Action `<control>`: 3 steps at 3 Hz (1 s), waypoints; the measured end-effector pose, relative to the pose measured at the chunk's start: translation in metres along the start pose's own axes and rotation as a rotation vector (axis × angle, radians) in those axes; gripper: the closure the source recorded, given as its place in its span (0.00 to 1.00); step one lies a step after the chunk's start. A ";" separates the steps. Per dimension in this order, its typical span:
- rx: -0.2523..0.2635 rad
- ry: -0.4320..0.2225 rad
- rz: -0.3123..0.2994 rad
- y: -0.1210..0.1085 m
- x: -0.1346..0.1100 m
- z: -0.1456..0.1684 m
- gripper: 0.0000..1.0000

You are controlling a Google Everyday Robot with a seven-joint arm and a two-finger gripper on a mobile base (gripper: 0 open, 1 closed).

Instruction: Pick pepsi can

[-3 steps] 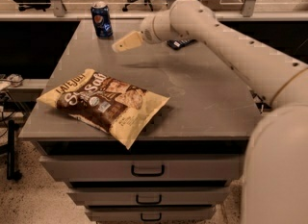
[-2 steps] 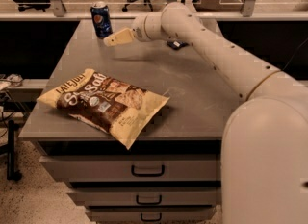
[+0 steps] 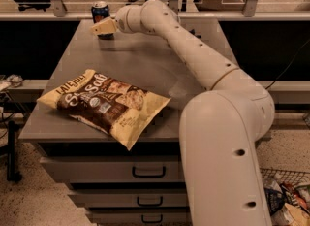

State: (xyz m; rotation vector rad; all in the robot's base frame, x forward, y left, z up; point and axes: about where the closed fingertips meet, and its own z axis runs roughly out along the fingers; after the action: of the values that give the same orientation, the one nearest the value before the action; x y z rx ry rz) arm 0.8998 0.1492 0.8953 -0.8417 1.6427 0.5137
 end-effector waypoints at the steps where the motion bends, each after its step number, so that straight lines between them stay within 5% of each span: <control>1: 0.040 0.018 -0.031 -0.003 -0.006 0.013 0.00; 2: 0.047 0.020 -0.017 -0.001 -0.005 0.022 0.00; 3: 0.030 0.009 0.008 0.004 -0.004 0.030 0.15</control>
Offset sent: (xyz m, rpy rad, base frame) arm 0.0228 0.0217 -0.0010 -0.0182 -0.0027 -0.0629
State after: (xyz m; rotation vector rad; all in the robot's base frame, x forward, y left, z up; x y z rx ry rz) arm 0.9167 0.1742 0.8913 -0.8169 1.6586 0.4897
